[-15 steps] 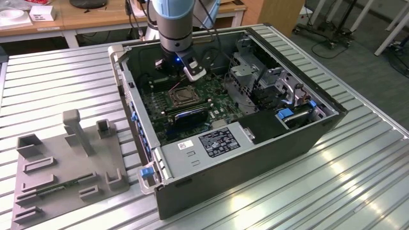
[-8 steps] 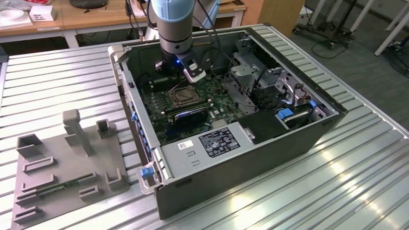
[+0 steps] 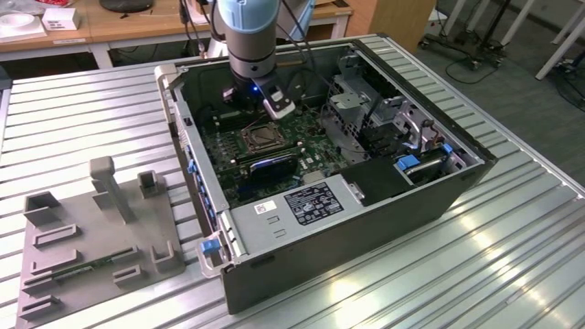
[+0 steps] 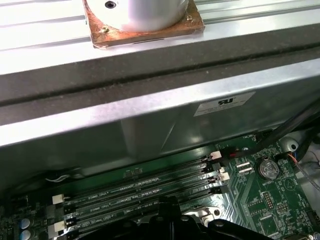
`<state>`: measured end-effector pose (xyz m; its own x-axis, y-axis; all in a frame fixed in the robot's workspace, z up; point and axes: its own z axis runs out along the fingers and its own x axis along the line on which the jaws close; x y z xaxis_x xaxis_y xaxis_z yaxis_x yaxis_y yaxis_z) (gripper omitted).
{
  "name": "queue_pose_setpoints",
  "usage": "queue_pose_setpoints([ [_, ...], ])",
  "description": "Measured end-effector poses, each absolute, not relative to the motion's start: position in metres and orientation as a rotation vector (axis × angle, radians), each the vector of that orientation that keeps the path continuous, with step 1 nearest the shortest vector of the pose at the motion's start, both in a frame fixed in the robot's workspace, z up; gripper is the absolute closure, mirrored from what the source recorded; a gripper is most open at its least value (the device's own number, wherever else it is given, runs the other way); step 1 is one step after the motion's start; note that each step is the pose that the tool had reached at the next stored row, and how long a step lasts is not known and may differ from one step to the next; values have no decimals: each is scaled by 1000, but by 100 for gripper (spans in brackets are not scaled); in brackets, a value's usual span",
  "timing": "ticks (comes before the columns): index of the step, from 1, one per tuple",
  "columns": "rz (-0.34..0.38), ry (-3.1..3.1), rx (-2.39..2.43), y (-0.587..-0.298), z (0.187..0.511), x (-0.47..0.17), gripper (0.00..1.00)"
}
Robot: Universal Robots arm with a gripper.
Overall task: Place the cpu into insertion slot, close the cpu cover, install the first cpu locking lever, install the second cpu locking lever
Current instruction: 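Install the first cpu locking lever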
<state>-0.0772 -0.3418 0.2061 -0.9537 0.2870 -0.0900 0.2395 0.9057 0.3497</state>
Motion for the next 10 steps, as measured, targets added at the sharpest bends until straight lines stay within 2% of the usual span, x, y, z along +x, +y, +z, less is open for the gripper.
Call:
queue_pose_setpoints([
  [10,511,2930,407,-342,203,-76,89],
])
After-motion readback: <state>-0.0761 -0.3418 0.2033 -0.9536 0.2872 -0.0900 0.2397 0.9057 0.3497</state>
